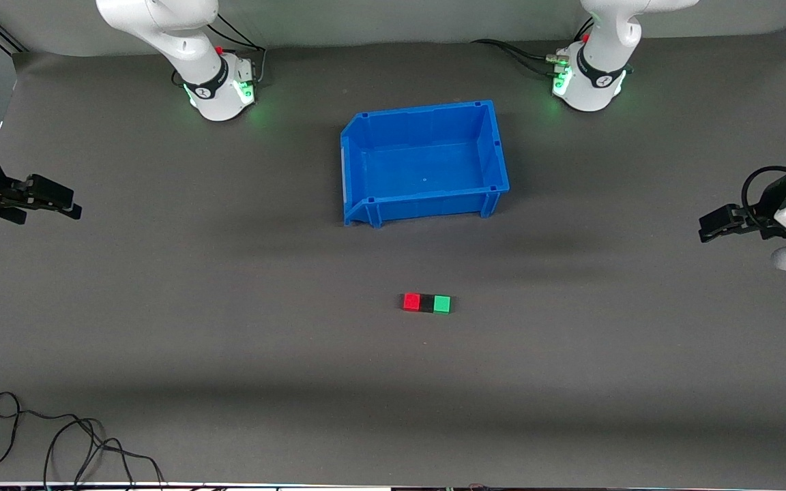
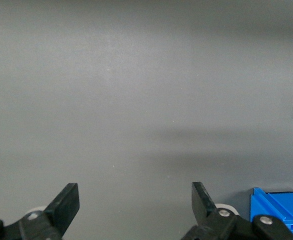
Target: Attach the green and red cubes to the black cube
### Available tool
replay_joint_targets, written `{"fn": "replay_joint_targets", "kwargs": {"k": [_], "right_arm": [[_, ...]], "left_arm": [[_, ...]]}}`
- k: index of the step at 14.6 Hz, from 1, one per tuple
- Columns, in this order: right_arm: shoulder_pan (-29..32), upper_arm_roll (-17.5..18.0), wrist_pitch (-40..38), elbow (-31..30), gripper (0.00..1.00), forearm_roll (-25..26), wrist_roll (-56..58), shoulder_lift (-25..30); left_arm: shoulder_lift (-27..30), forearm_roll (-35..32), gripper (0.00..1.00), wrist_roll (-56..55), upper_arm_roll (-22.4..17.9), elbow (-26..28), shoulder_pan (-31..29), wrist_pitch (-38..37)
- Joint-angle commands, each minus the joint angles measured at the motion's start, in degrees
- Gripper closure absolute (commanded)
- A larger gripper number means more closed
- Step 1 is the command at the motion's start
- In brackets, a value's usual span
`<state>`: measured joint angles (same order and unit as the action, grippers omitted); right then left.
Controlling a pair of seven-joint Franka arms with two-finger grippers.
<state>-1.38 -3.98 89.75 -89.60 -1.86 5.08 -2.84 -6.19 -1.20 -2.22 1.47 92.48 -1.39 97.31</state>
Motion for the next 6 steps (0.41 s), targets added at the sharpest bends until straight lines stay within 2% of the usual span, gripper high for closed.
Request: {"fn": "replay_joint_targets", "kwargs": {"k": [1, 6], "right_arm": [[-0.4, 0.3, -0.5, -0.2, 0.0, 2.6, 1.5, 0.2], [-0.4, 0.3, -0.5, -0.2, 0.0, 2.6, 1.5, 0.2]], "left_arm": [[-0.7, 0.4, 0.0, 0.2, 0.3, -1.1, -0.3, -0.4], [-0.4, 0.4, 0.0, 0.1, 0.3, -1.1, -0.3, -0.5]]}}
